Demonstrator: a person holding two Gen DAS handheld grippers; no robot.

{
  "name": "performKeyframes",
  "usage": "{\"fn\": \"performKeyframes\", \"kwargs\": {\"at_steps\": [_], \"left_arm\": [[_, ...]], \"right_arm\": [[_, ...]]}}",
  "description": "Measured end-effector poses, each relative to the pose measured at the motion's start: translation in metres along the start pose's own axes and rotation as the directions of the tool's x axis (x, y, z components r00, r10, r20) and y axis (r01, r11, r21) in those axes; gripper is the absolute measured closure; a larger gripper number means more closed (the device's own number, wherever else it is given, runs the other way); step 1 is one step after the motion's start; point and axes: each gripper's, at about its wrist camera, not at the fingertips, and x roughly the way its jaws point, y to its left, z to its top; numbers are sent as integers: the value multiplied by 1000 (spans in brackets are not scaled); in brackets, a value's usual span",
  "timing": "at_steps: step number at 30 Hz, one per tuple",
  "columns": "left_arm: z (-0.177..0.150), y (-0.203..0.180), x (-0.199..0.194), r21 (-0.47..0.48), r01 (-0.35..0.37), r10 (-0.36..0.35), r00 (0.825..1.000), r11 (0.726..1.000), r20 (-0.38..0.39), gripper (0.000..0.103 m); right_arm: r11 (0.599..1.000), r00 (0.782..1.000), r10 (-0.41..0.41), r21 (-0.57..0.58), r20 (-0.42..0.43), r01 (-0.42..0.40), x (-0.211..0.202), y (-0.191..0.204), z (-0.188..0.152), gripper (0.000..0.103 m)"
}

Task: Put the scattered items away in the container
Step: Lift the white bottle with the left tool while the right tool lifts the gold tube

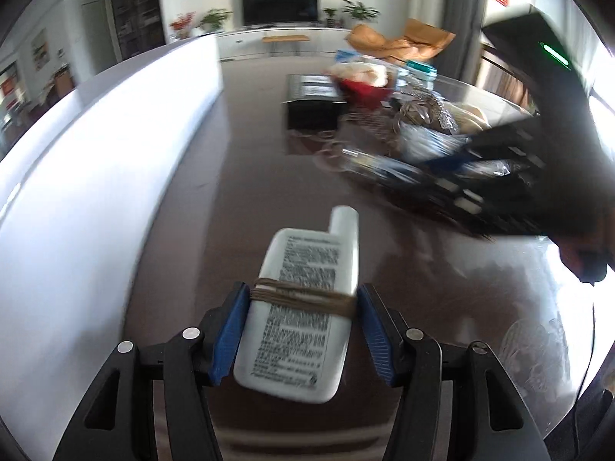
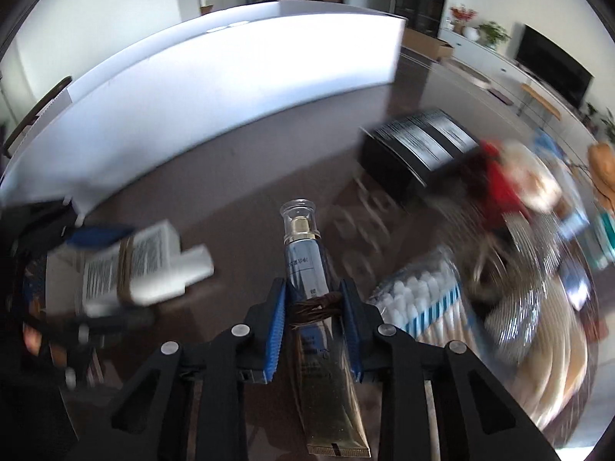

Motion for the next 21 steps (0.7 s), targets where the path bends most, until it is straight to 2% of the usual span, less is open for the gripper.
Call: {"fn": "performKeyframes", "kwargs": {"at_steps": [5, 8, 10, 11, 12, 17, 18, 21], "left_arm": [[18, -50, 12, 93, 67, -66, 998, 993, -13, 46], [26, -80, 18, 151, 101, -100, 995, 983, -15, 44], [30, -90, 23, 167, 112, -110, 994, 980, -24, 33], [31, -92, 24, 170, 118, -114, 993, 978, -31, 25], [31, -95, 25, 176, 118, -113, 993, 977, -37, 17], [30, -96, 26, 179, 120, -109, 991, 977, -72, 0], [31, -95, 27, 181, 124, -111, 991, 976, -80, 0], [35, -95, 28, 190, 133, -114, 988, 973, -103, 0]], "right_arm": [[984, 996, -88, 157, 11, 86, -61, -41, -99, 75], [960, 989, -144, 245, 26, 133, -85, -56, -138, 73], [942, 986, -164, 304, 43, 143, -95, -66, -157, 58], [932, 984, -175, 328, 42, 152, -100, -68, -165, 29], [926, 983, -179, 345, 39, 155, -102, -68, -167, 8], [931, 978, -208, 313, 34, 187, -107, -64, -177, 3], [932, 978, -205, 312, 28, 187, -108, -63, -177, 0], [932, 980, -200, 311, 14, 186, -107, -62, -176, 0]]}}
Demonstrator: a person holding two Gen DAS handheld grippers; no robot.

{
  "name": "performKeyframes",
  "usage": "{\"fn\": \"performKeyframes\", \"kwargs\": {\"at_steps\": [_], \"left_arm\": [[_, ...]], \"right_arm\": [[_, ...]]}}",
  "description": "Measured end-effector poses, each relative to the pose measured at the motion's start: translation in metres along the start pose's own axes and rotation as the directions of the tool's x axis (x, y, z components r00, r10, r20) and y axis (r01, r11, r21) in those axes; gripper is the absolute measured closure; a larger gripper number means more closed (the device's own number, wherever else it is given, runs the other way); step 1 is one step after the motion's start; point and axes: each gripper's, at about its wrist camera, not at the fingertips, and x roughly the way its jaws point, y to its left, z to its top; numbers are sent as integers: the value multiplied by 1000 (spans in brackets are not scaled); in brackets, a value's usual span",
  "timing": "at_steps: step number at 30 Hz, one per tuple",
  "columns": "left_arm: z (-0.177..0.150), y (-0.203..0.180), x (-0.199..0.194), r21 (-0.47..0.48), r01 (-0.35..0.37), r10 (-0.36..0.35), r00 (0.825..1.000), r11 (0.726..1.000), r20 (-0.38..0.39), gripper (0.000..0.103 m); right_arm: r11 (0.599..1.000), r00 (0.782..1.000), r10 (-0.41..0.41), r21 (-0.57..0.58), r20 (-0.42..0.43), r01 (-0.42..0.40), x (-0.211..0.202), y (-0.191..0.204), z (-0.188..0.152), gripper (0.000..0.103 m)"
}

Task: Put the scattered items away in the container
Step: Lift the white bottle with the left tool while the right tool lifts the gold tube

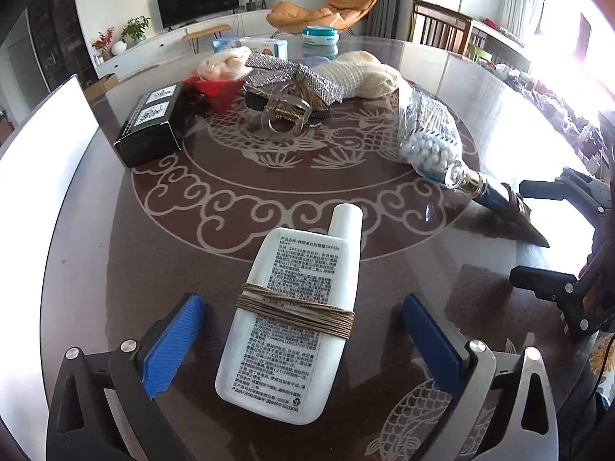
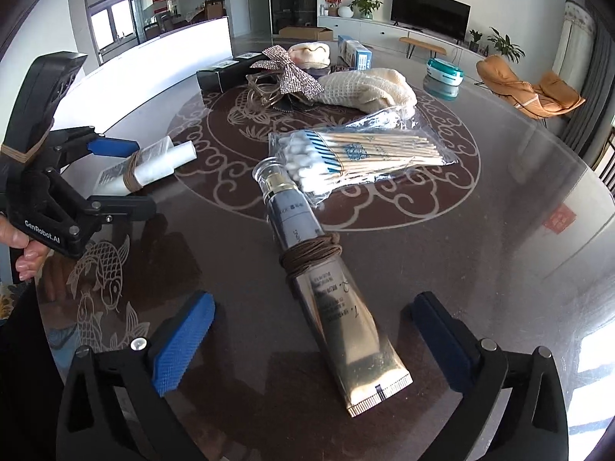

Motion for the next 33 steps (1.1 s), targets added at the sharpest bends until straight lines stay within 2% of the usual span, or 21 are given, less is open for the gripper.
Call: {"fn": "performKeyframes", "kwargs": {"at_steps": [7, 13, 17, 22, 25, 26, 28, 29, 30, 32, 33], "left_arm": [[-1, 0, 0, 7, 7, -7, 1000, 1000, -16, 0], [-6, -1, -3, 9, 5, -5, 1000, 1000, 18, 0], [-3, -1, -2, 9, 5, -4, 1000, 1000, -14, 0], [0, 1, -2, 82, 46, -39, 996, 996, -85, 0], [7, 1, 1, 114, 62, -46, 990, 992, -132, 0], [10, 0, 2, 121, 64, -47, 989, 991, -138, 0], [14, -2, 1, 135, 77, -58, 989, 988, -137, 7], [17, -3, 0, 141, 82, -63, 989, 987, -130, 19], [19, -3, -2, 144, 85, -67, 990, 986, -126, 37], [23, 0, -7, 134, 108, -90, 987, 985, -132, 50], [23, 1, -11, 127, 125, -108, 986, 984, -128, 50]], "right_arm": [[1000, 999, 0, -3, -42, 0, 7, 4, 4, 0], [1000, 1000, -1, -3, -19, 1, 7, 4, 1, 0], [1000, 999, 1, -5, -32, -1, 6, 5, 2, 0], [995, 986, 35, -82, -161, -48, 11, 3, 14, 1], [990, 978, 32, -125, -205, -58, 15, 0, 27, 3], [990, 974, 44, -122, -222, -72, 18, -2, 30, 8], [988, 970, 56, -129, -238, -89, 21, -4, 38, 25], [987, 970, 57, -136, -234, -90, 21, -4, 42, 48], [988, 969, 62, -124, -238, -94, 21, -6, 46, 69], [992, 964, 59, -95, -260, -86, 23, -8, 52, 70], [991, 962, 61, -96, -266, -89, 23, -6, 53, 72]]}}
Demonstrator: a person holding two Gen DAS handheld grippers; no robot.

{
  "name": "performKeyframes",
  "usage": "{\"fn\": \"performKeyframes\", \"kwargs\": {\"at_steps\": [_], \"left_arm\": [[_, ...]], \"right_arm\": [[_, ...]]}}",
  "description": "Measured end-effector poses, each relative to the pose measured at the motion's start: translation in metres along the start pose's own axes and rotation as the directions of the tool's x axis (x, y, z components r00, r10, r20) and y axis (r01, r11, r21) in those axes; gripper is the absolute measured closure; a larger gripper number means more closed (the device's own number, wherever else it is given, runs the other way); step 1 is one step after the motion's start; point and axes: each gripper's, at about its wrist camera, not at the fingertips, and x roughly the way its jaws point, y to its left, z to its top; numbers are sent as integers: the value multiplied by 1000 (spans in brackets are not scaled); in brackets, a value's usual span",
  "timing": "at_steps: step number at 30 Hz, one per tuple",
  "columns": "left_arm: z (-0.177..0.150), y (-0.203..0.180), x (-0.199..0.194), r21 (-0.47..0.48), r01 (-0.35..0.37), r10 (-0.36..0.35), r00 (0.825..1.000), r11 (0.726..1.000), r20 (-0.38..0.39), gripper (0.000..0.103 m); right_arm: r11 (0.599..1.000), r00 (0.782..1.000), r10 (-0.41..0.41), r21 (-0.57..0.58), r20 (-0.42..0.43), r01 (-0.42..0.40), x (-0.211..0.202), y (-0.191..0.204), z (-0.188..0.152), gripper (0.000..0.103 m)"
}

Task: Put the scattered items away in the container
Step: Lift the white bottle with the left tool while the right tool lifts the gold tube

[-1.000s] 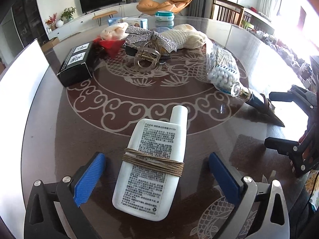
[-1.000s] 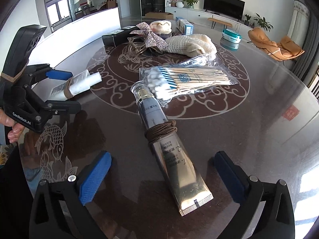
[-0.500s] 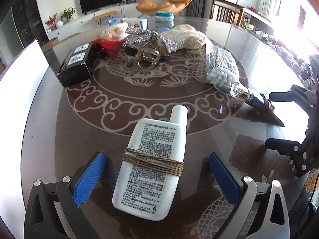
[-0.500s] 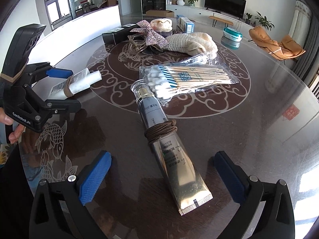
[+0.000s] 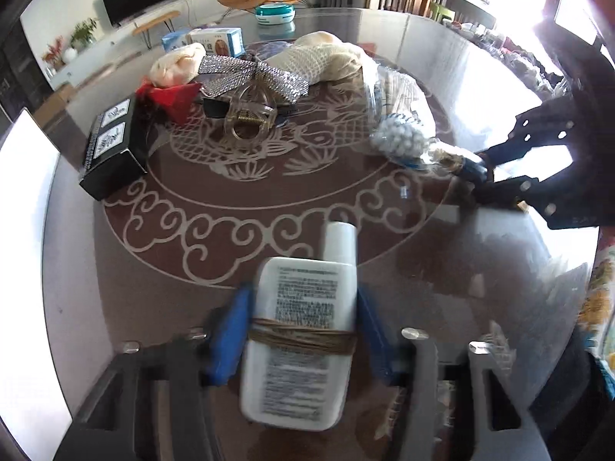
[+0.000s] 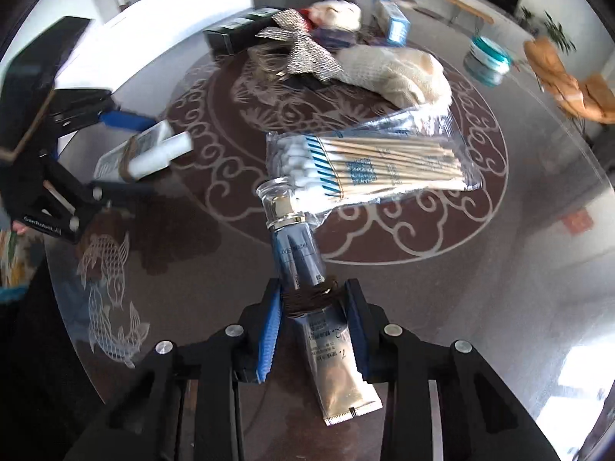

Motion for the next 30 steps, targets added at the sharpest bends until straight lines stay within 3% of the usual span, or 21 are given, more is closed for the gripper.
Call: {"fn": "performKeyframes", "kwargs": {"at_steps": [5, 10, 16, 30], "left_arm": [[-3, -11, -42, 28, -89, 86, 992, 996, 91, 52], [1, -11, -81, -23, -142, 144, 974, 990, 177, 52], [4, -15, -98, -25, -200, 201, 959, 980, 200, 52], [4, -23, -107, -17, -218, 216, 948, 976, 232, 52]], "right_arm": [[1000, 999, 9, -19, 33, -9, -17, 18, -6, 74], [1000, 995, -7, 13, 103, 5, -46, 25, -9, 73], [999, 990, -29, 36, 140, 24, -66, 23, -6, 74], [996, 988, -60, 73, 142, 50, -73, 17, -10, 73]]}}
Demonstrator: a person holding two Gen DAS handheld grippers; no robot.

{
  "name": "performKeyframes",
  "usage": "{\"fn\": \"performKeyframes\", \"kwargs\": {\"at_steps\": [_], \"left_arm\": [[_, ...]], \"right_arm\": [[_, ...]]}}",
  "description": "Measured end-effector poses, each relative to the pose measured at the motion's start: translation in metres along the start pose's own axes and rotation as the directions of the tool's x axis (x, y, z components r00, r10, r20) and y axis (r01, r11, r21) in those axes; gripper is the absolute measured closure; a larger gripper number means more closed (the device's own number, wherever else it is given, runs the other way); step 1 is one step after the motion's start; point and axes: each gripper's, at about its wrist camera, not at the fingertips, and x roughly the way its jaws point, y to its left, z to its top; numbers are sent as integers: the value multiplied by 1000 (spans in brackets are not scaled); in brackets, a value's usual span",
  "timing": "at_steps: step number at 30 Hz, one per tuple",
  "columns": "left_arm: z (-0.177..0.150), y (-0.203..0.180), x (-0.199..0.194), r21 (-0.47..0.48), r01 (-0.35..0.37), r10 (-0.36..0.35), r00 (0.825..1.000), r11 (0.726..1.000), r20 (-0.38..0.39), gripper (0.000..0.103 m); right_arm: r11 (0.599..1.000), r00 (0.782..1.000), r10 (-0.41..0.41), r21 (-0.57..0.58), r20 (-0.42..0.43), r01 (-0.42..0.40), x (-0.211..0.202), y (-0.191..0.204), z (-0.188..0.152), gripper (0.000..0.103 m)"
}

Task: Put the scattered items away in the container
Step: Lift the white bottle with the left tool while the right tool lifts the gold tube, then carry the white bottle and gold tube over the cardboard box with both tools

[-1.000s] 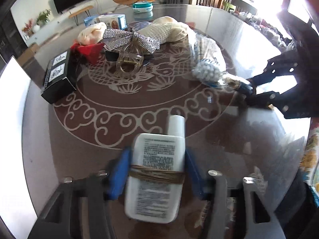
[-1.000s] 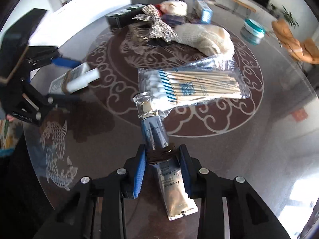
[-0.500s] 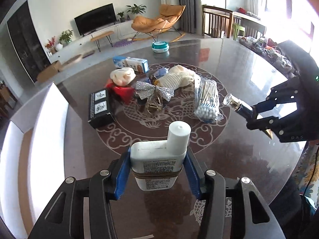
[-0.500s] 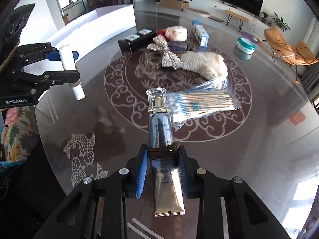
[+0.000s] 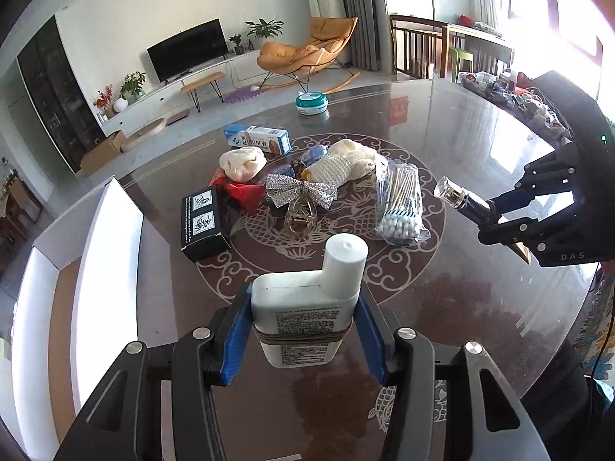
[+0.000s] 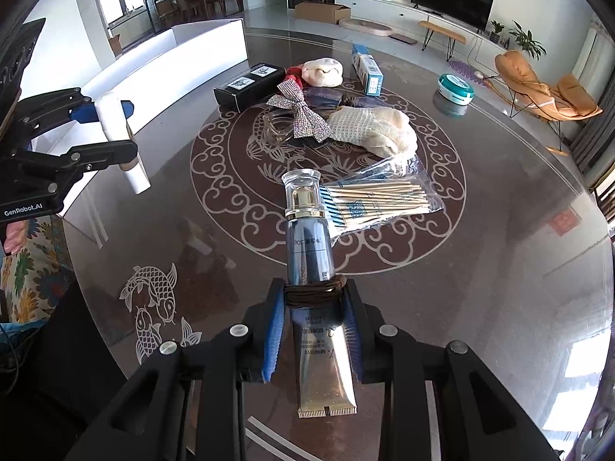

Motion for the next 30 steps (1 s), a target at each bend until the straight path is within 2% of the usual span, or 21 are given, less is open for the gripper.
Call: {"fn": "performKeyframes", "kwargs": {"at_steps": [3, 7, 11, 15, 18, 23, 27, 30], "left_arm": [[1, 14, -2, -57, 69, -69, 998, 996, 2, 52], [2, 61, -14, -182, 142, -138, 990, 973, 33, 52], [-3, 117, -39, -263, 144, -130, 989, 954, 68, 52], [-15, 180, -71, -323, 78, -52, 995, 943, 86, 52], [-35, 235, -95, -378, -15, 45, 997, 926, 70, 52], [-91, 317, -113, -489, -141, 151, 988, 861, -19, 52], [-142, 352, -98, -549, -191, 155, 982, 814, -111, 52], [-172, 368, -81, -579, -211, 137, 976, 787, -170, 52]], "right_arm": [[1000, 1000, -8, 8, 2, 8, -2, -1, 3, 73], [1000, 1000, -26, 9, 16, 26, -11, 3, 16, 73], [1000, 998, -10, -4, 66, 11, -26, 17, 44, 73], [999, 990, 47, -33, 130, -43, -37, 52, 93, 73], [989, 974, 136, -79, 181, -124, -40, 99, 142, 73], [941, 920, 315, -206, 235, -270, -36, 215, 215, 73], [888, 871, 441, -246, 216, -389, -14, 301, 245, 73], [870, 868, 468, -257, 167, -420, 21, 351, 255, 73]]}}
